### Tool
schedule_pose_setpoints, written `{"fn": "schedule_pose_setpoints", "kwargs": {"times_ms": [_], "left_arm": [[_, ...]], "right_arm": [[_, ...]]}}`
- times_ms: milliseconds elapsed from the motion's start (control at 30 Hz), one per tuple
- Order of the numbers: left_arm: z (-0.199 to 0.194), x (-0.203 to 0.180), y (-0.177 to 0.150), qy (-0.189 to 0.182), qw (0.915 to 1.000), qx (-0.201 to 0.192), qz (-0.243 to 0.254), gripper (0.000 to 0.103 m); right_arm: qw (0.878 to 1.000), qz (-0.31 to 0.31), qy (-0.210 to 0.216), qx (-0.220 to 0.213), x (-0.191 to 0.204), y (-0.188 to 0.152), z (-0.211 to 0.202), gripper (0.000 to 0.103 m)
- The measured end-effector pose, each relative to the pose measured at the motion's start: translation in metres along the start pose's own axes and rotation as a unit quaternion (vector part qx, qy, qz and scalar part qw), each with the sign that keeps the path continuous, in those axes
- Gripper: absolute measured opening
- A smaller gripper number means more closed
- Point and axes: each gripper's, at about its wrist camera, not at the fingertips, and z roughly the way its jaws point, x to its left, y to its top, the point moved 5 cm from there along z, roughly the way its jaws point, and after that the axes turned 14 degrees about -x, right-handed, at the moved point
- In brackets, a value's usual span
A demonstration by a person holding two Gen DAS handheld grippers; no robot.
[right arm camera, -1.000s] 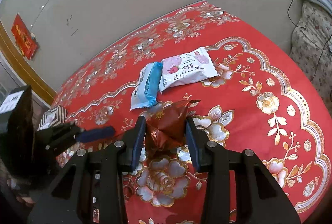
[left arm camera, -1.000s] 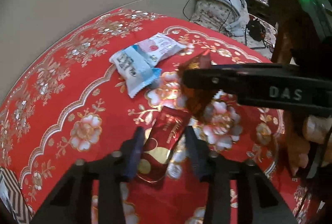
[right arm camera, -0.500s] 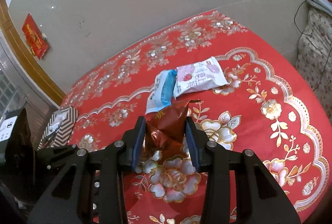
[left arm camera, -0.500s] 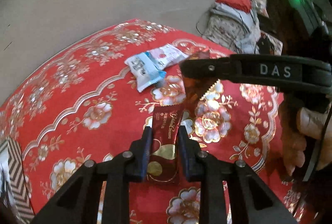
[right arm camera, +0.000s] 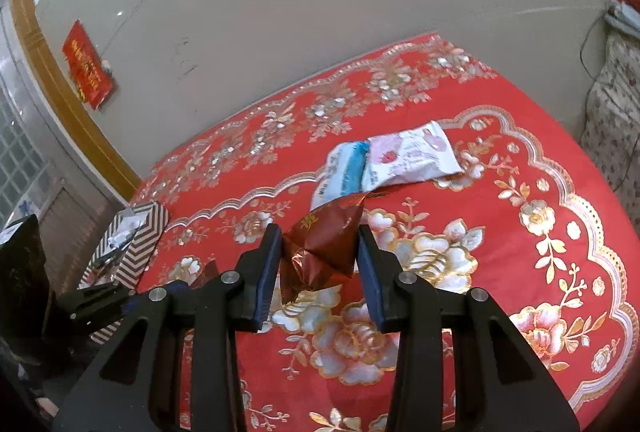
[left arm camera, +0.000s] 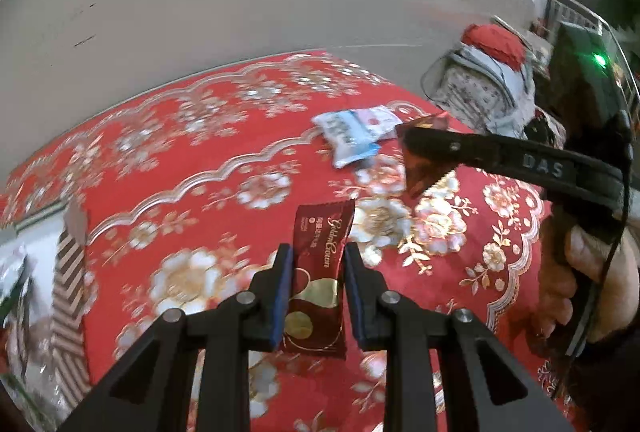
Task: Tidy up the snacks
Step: 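Carry both candies over the white box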
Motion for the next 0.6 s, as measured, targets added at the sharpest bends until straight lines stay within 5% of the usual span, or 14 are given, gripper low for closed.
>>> {"fn": "schedule_pose_setpoints", "kwargs": {"times_ms": [600], "left_arm": [[-0.086, 0.115, 0.007, 0.077, 0.9915, -0.053, -0.091, 0.027]], "right_arm": [[0.995, -0.066, 0.077, -0.024, 0.148, -0.015, -0.001, 0.037]]}}
